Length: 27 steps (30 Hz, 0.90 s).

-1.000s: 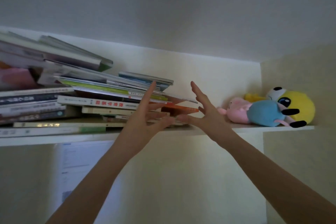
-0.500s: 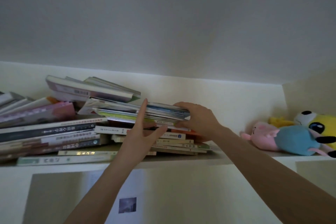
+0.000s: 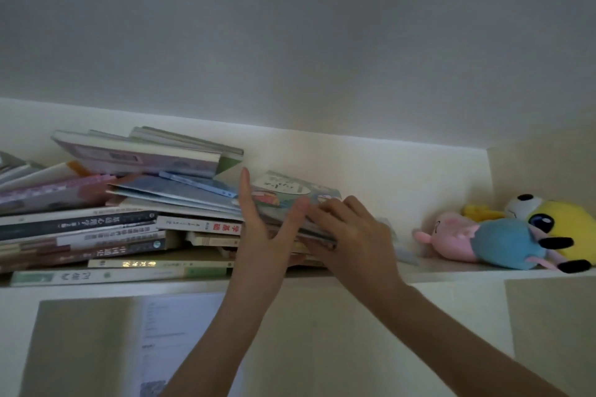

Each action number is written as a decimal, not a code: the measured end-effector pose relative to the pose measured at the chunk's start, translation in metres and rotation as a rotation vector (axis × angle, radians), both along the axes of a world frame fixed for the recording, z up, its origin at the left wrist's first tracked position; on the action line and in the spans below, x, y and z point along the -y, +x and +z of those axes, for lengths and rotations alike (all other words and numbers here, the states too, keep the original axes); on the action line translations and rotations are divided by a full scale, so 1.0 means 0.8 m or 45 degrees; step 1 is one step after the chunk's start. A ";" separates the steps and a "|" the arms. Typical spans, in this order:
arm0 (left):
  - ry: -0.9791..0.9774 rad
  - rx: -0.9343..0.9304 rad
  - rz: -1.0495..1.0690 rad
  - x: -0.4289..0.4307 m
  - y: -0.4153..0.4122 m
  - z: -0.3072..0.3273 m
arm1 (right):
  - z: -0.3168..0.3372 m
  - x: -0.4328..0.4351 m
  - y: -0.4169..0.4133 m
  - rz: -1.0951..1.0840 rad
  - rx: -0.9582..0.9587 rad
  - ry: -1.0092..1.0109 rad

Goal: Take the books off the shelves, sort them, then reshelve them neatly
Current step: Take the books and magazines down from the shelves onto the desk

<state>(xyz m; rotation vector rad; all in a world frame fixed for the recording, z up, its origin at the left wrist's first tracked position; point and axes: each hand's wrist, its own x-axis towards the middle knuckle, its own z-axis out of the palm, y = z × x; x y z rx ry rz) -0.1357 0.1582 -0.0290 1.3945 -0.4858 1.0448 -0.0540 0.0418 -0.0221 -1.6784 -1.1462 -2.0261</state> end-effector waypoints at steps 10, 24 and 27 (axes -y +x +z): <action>-0.166 0.035 -0.028 -0.012 0.018 -0.013 | 0.007 0.036 -0.015 0.581 -1.214 -0.156; -0.137 -0.066 -0.003 -0.029 0.005 -0.006 | 0.160 -0.171 -0.040 0.321 -0.576 -0.691; -0.148 -0.080 -0.039 -0.035 -0.001 -0.010 | 0.163 -0.169 -0.030 0.356 -0.578 -0.672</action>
